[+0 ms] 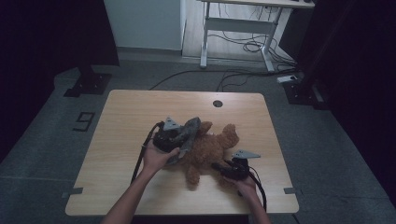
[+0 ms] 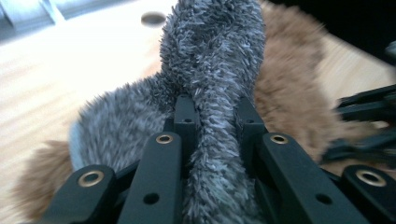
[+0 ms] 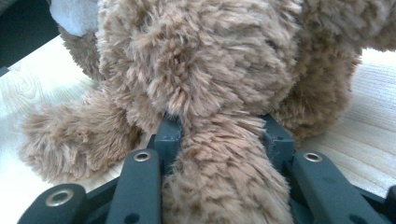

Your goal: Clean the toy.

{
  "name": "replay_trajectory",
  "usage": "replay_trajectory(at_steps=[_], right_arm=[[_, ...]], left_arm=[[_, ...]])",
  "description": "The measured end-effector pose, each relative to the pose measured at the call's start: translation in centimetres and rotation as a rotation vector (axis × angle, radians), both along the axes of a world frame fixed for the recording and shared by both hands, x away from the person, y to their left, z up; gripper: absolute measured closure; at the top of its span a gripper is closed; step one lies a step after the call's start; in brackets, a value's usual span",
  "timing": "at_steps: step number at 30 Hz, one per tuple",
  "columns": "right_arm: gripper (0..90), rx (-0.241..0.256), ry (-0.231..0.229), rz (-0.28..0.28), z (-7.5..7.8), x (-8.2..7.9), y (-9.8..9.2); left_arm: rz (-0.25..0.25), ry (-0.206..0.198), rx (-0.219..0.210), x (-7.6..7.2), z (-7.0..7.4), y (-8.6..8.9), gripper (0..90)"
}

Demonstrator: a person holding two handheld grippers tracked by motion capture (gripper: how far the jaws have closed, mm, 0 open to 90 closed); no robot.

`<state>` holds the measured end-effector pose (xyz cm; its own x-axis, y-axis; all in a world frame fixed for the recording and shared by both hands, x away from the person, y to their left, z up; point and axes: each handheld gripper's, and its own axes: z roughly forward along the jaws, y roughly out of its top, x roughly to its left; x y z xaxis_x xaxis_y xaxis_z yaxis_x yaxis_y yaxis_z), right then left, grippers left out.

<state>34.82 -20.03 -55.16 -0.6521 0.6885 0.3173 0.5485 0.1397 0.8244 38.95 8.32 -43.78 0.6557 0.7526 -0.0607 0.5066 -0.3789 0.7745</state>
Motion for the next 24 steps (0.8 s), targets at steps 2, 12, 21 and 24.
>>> replay_trajectory(at_steps=[2,12,21,24], right_arm=[[60.2,0.001,-0.005,0.001,0.0,0.0,0.0],[60.2,-0.005,-0.006,0.004,0.0,0.0,0.1],[60.2,0.001,0.000,0.004,0.0,0.0,0.1],[60.3,0.003,0.002,0.002,0.0,0.0,0.1]], left_arm=[[0.015,0.017,-0.002,0.7,-0.6,0.0,75.6],[0.110,0.021,-0.009,1.2,-0.6,4.1,75.5],[0.223,0.090,-0.002,2.1,-3.1,8.8,75.8],[0.240,0.164,0.007,1.6,-5.6,10.2,75.8]])
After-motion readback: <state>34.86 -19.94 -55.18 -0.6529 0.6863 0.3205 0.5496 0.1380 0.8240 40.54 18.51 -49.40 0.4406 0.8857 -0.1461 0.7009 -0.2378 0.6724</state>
